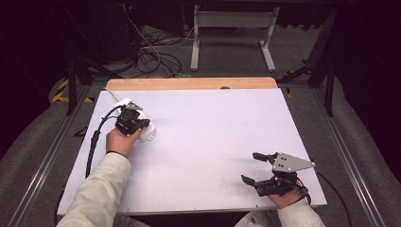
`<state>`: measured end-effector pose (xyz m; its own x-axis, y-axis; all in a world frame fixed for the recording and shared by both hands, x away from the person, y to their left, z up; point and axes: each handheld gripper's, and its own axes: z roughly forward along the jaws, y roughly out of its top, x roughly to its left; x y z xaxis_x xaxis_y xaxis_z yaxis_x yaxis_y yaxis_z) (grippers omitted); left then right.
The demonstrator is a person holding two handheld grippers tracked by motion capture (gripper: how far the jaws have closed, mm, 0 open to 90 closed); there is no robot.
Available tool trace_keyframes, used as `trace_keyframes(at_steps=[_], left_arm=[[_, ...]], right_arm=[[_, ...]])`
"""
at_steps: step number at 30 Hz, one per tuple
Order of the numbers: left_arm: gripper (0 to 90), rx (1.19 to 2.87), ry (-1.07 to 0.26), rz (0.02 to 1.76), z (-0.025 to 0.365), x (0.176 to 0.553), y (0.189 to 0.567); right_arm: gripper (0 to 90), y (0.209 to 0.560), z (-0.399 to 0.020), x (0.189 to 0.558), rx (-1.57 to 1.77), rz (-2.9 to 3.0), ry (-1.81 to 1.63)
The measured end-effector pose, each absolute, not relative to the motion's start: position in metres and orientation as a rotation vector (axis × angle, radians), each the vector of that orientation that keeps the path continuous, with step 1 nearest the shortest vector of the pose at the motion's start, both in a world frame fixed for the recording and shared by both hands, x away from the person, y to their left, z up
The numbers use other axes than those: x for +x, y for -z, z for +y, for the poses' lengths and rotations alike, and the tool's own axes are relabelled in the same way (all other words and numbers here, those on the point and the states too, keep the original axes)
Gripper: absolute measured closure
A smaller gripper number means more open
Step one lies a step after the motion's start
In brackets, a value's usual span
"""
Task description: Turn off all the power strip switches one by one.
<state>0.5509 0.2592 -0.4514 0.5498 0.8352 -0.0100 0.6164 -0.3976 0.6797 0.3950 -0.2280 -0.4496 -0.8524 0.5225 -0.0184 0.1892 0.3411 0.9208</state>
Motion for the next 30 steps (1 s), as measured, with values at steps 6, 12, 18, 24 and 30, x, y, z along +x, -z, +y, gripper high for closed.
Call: trace_keyframes(at_steps=[6,12,18,24,30], left_arm=[[90.0,2.132,-0.444,1.181,0.2586,0.5493,0.4544],[90.0,2.117,-0.451,1.188,0.2587,0.5498,0.4557],[90.0,2.102,-0.482,1.171,0.2581,0.5475,0.4585],[90.0,2.108,-0.515,1.165,0.2561,0.5459,0.4591],[90.0,2.098,-0.502,1.185,0.2555,0.546,0.4589]], right_arm=[[14.1,0.45,-0.2283,0.3951,0.636,2.302,-1.521],[14.0,0.4502,-0.2278,0.3955,0.634,2.304,-1.516],[14.1,0.4503,-0.228,0.3955,0.635,2.306,-1.513],[14.1,0.4503,-0.2279,0.3952,0.634,2.306,-1.515],[14.1,0.4501,-0.2282,0.3947,0.631,2.306,-1.514]])
